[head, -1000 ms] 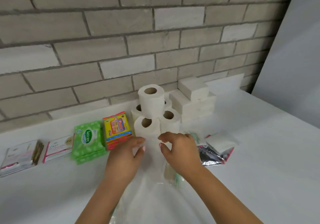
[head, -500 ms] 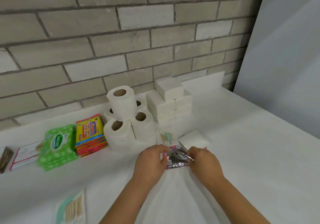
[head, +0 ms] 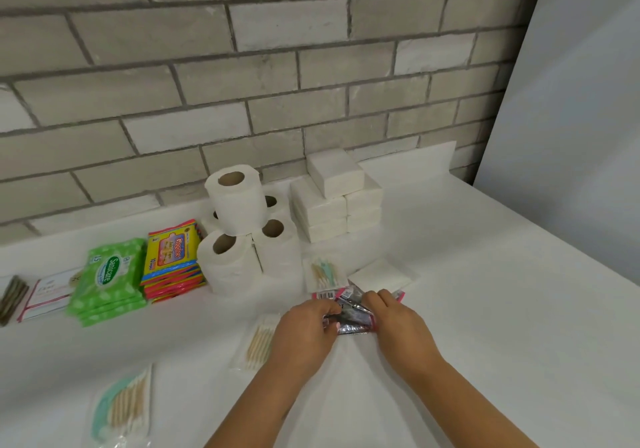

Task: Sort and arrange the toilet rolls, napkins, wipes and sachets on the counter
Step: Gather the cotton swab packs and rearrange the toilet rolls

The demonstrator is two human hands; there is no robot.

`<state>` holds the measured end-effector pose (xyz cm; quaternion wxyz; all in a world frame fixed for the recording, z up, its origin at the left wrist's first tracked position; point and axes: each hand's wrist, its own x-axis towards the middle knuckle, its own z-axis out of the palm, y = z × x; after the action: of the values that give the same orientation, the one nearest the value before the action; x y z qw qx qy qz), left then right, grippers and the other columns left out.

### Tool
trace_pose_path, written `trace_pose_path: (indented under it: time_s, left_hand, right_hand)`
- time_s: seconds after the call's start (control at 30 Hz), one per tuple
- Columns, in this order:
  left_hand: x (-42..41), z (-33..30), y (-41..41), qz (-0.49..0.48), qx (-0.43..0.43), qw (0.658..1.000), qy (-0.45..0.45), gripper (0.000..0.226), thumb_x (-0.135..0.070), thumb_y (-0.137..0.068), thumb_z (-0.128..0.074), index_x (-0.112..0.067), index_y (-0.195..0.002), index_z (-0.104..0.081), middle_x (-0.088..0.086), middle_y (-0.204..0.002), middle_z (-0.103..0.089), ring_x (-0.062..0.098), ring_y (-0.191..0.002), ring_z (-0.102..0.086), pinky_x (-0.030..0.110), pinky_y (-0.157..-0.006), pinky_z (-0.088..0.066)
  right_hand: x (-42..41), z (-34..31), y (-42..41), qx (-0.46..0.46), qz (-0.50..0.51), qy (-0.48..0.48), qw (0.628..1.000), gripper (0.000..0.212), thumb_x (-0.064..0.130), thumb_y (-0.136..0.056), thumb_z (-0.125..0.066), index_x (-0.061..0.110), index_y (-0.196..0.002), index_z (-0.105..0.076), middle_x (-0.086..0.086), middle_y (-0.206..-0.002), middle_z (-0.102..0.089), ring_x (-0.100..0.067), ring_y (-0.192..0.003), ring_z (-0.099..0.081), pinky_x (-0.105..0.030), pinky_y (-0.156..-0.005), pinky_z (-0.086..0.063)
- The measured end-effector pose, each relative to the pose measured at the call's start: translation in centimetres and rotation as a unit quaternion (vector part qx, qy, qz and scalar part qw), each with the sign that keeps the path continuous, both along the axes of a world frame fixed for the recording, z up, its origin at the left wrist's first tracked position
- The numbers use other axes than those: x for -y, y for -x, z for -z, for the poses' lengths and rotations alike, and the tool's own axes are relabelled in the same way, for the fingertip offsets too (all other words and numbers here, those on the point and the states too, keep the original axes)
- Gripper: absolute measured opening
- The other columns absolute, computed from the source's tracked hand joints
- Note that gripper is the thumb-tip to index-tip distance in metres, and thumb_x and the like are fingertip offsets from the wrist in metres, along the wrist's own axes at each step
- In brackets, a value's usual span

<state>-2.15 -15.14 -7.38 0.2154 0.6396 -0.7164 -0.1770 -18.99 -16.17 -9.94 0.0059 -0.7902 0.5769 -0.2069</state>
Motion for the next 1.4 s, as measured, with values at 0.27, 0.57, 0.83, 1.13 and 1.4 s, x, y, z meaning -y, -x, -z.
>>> trace_pose_path:
  time_s: [0.27,0.57,0.83,1.13,1.4]
  left_hand:
    - [0.1,0.0,0.4,-0.049,-0.154,0.986,-0.041,0.015,-0.024,-0.086,-0.065,-0.021,-0.101,-0.062,-0.009,-0.090,-0.064,0.009,-0.081,-0.061,0.018,-0.076,-0.049]
    - [0.0,-0.9,0.4,-0.067,-0.255,0.961,-0.082,0.063,-0.029,-0.082,-0.070,-0.011,-0.134,-0.040,-0.002,-0.119,-0.051,0.005,-0.089,-0.052,0.025,-0.084,-0.047]
    - [-0.2,-1.7,-1.1,-0.014,-0.449,0.878,-0.167,0.044,-0.019,-0.081,-0.071,-0.014,-0.120,-0.051,-0.002,-0.121,-0.065,0.012,-0.106,-0.063,0.024,-0.087,-0.051]
    - [-1.3,-1.8,-4.7,-0.103,-0.536,0.830,-0.119,0.021,-0.006,-0.081,-0.068,-0.010,-0.102,-0.067,0.010,-0.098,-0.074,0.021,-0.085,-0.072,0.031,-0.071,-0.058]
    - [-2.1,-1.7,-8.4,-0.208,-0.537,0.814,-0.074,0.021,-0.015,-0.086,-0.065,-0.012,-0.107,-0.065,0.009,-0.100,-0.073,0.024,-0.086,-0.069,0.034,-0.071,-0.056]
  right_hand:
    - [0.1,-4.0,-0.2,0.302,-0.011,0.073,0.950,0.032,-0.005,-0.075,-0.045,0.016,-0.093,-0.059,0.006,-0.090,-0.057,-0.004,-0.074,-0.050,-0.019,-0.062,-0.044]
    - [0.3,-7.1,-0.7,0.531,0.016,-0.057,0.845,0.049,-0.018,-0.079,-0.045,0.029,-0.087,-0.057,0.007,-0.091,-0.059,-0.002,-0.073,-0.052,-0.013,-0.070,-0.045]
    - [0.0,-8.2,-1.2,0.616,-0.089,-0.192,0.759,0.039,-0.018,-0.084,-0.049,0.019,-0.092,-0.059,0.000,-0.094,-0.056,-0.007,-0.065,-0.055,-0.024,-0.060,-0.050]
    - [0.6,-6.7,-2.7,0.516,-0.031,-0.206,0.831,0.023,-0.002,-0.087,-0.058,0.020,-0.092,-0.059,-0.002,-0.089,-0.061,-0.015,-0.079,-0.062,-0.012,-0.062,-0.049]
    - [0.6,-3.2,-3.1,0.080,-0.077,-0.253,0.961,0.050,0.012,-0.077,-0.072,0.022,-0.125,-0.060,0.000,-0.120,-0.063,-0.017,-0.108,-0.058,-0.021,-0.090,-0.042]
